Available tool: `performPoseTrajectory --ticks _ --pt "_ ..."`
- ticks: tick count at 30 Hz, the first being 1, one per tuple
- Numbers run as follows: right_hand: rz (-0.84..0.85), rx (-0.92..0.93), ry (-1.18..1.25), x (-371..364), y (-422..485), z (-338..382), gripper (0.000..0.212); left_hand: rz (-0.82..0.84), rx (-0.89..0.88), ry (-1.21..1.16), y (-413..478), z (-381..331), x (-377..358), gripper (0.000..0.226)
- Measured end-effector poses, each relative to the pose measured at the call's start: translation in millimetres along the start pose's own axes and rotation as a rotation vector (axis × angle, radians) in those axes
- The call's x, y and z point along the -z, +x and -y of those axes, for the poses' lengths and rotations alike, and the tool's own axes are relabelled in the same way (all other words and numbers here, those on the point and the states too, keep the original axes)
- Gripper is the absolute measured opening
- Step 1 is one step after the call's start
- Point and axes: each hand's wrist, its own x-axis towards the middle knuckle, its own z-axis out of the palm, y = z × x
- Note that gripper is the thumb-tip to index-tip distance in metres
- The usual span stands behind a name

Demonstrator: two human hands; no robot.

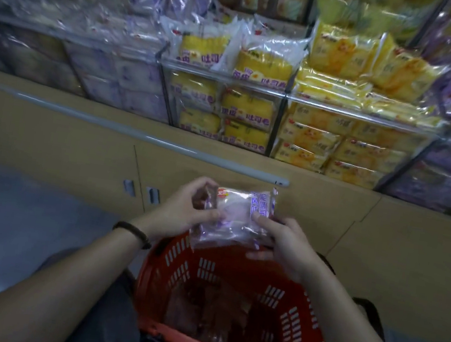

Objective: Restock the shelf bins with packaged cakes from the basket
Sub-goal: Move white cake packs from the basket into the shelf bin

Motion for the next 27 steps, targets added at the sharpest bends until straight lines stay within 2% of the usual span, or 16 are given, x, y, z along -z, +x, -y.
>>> performPoseTrajectory --ticks 3,9,13,21,27 --pt "-0.008 0.125 0.035 -17.4 -14.7 11.1 0.017 -0.018 -0.026 0.038 -29.4 -22.6 18.2 0.045" --pt "-0.079 0.278 0.324 -20.4 -50.4 51.2 0.019 -0.131 -0.047 0.068 -84.9 -70.8 71.7 0.048" --pt "-0.094 0.331 0.401 -25.4 -71.0 68.8 0.016 -0.201 -0.031 0.063 -117.0 -93.1 102.5 0.055" --pt "0.042 0.433 0.336 -78.6 -96.7 107.3 0.043 -0.252 -0.046 -0.015 -139.7 -127.8 142.2 0.053" --pt "-0.03 0.532 0.185 -121.3 -87.6 147.0 0.024 -0.257 -0.068 0.108 -128.5 -158.4 178.2 0.054"
